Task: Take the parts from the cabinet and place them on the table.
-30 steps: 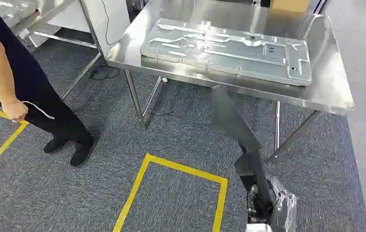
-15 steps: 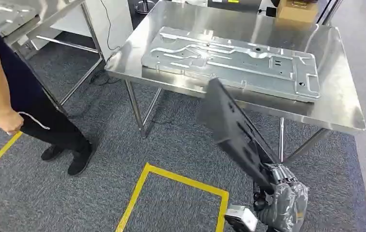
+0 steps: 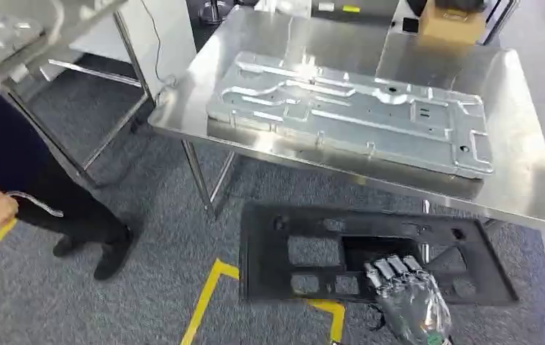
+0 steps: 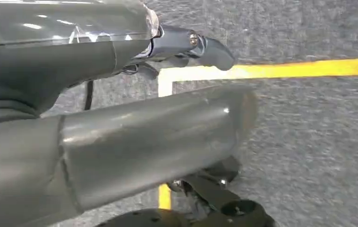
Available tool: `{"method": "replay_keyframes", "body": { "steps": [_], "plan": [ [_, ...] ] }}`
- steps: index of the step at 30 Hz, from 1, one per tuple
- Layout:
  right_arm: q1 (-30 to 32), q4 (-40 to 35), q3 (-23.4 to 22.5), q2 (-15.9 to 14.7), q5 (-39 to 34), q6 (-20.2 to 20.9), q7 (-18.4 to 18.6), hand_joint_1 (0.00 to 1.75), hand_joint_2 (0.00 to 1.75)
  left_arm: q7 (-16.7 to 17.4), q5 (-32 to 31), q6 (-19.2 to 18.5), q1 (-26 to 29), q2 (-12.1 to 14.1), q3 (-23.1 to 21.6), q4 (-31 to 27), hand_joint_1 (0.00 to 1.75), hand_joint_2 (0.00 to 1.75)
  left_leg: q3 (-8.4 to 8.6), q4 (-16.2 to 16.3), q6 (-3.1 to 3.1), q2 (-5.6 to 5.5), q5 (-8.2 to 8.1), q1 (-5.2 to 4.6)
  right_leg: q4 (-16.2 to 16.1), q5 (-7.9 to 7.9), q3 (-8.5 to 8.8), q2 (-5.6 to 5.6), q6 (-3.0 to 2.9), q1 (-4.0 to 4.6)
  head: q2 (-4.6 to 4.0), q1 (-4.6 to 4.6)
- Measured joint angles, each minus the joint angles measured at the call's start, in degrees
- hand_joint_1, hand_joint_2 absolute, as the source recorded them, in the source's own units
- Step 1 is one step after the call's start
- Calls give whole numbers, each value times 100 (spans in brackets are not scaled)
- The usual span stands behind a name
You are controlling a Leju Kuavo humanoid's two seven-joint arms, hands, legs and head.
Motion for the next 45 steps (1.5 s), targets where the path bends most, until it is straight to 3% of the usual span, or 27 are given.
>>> {"method": "replay_keyframes", "body": {
  "steps": [3,5,7,8,10,11,12,14,16,18,20,22,23,24,25,26,27,29,31,33,34,36,38,40,41,42,45],
  "plan": [
    [-117,28,-425,77,0,-42,-33,175,175,-7,2,0,-15,-2,0,0,0,0,308,-201,117,-22,-67,35,955,158,-547,-7,50,-17,0,7],
    [-139,79,-622,84,0,-48,-35,175,175,-7,2,-2,-12,-2,0,0,0,0,485,-291,122,-40,-164,25,1571,-252,-1141,-9,76,-27,0,9],
    [-151,127,-729,86,0,-48,-35,175,175,-7,2,-2,6,-2,0,0,0,0,677,-318,112,-49,-293,19,1583,-530,-1457,-9,81,-26,0,9],
    [-150,151,-766,94,0,-48,-37,175,175,-5,2,-2,6,-2,0,0,0,0,782,-319,111,-54,-375,13,1360,-465,-1488,-10,76,-26,0,7],
    [-150,186,-825,103,0,-48,-37,175,175,-7,2,-2,0,-2,0,0,0,0,1007,-326,105,-52,-554,-9,578,253,-1406,-9,-1,3,0,9],
    [-149,203,-841,105,0,-48,-37,175,175,-7,2,-2,20,-13,0,9,0,0,1058,-336,102,-48,-639,-7,199,932,-1403,-16,-80,32,0,11],
    [-144,225,-878,108,0,-50,-37,175,175,-2,-5,-7,6,-22,0,26,0,0,1178,-313,56,-75,-718,-29,205,1031,-1389,6,-96,71,0,0],
    [-172,258,-938,108,0,-53,-37,175,175,4,0,-7,-25,-17,0,26,0,0,1371,-358,-18,-83,-770,-11,176,910,-1260,19,-159,106,0,13],
    [-295,293,-998,103,0,-53,-9,175,175,2,0,-7,-81,-17,0,26,0,0,1280,-142,-113,-72,-607,-13,71,848,-1063,32,-236,68,0,9],
    [-375,359,-1015,86,2,20,195,175,175,-7,0,-7,-115,-17,-2,26,0,0,859,605,-148,-37,-484,13,-53,773,-872,25,-309,46,0,4],
    [-437,422,-960,-81,2,296,883,175,175,-4,-2,-9,-99,-17,-2,26,0,0,280,1242,-171,-34,-904,15,-83,642,-724,26,-318,33,0,2],
    [-553,492,-560,-698,2,798,2735,175,175,-7,2,-7,-62,-15,-2,26,0,0,-107,1367,-243,-33,-1361,16,-82,493,-560,28,-298,16,0,4],
    [-663,542,-171,-1144,2,1002,3882,175,175,-9,4,-4,-56,-6,-2,26,0,0,-211,1227,-240,-30,-1391,16,-80,413,-464,34,-280,7,0,2],
    [-783,583,228,-1494,2,1092,4840,175,175,-13,4,-2,-53,0,-2,26,0,0,-240,965,-229,-26,-1256,17,-75,333,-359,48,-258,-7,0,4],
    [-908,601,600,-1801,7,1138,5516,175,175,-13,4,0,-43,11,0,26,0,0,-228,593,-209,-10,-862,26,-76,241,-240,55,-234,-13,0,4],
    [-1014,614,962,-2031,7,1185,5927,175,175,-13,4,0,-10,22,0,26,0,0,-222,168,-188,9,-161,26,-83,140,-167,54,-210,-9,0,2],
    [-1112,666,1289,-2261,9,1245,5982,175,175,-15,4,-2,22,39,0,28,0,0,-302,-32,-159,23,331,-7,-6,54,-64,79,-169,6,0,11],
    [-1238,717,1901,-2671,9,1318,6002,175,175,-17,9,2,0,44,0,28,0,0,-194,-10,-64,10,245,-36,-136,-41,-3,109,-60,-1,0,0],
    [-1293,734,2296,-2953,9,1327,5982,175,175,-22,9,2,-25,44,0,28,0,0,-57,-154,12,-25,207,-12,49,89,8,86,4,-4,0,0],
    [-1380,758,2552,-3185,9,1329,5958,175,175,-28,9,0,-24,37,0,28,0,0,136,-276,88,-47,160,16,649,218,-314,20,65,-33,0,2],
    [-1426,769,2640,-3254,9,1329,5976,175,175,-33,9,2,-30,37,0,28,0,0,212,-314,105,-49,121,17,1015,144,-589,19,85,-43,0,11],
    [-1469,800,2781,-3394,9,1333,5987,175,175,-33,11,2,-14,37,0,28,0,0,412,-377,101,-67,-6,19,1537,-339,-1112,10,149,-69,0,9],
    [-1478,844,2895,-3477,9,1355,6061,175,175,-33,11,0,-1,35,0,28,0,0,633,-393,75,-87,-172,27,1459,-675,-1388,-5,167,-103,0,9],
    [-1540,881,3077,-3578,9,1405,6260,175,175,-33,6,-4,1,35,0,28,0,0,905,-393,27,-96,-379,39,860,-332,-1416,-30,173,-133,0,9],
    [-1574,905,3193,-3647,9,1444,6390,175,175,-33,2,-7,2,33,0,28,0,0,1027,-393,5,-93,-487,42,461,234,-1407,-46,174,-147,0,11],
    [-1633,962,3319,-3705,9,1486,6534,175,175,-31,2,-9,6,35,2,28,0,0,1132,-343,-31,-87,-601,30,159,1070,-1466,-82,156,-140,0,9],
    [-1936,1067,3824,-3930,9,1549,6883,175,175,-22,-13,-20,-23,39,2,28,0,0,1278,-377,-162,-76,-749,21,233,956,-1383,-45,-39,-74,0,13]
  ]
}}
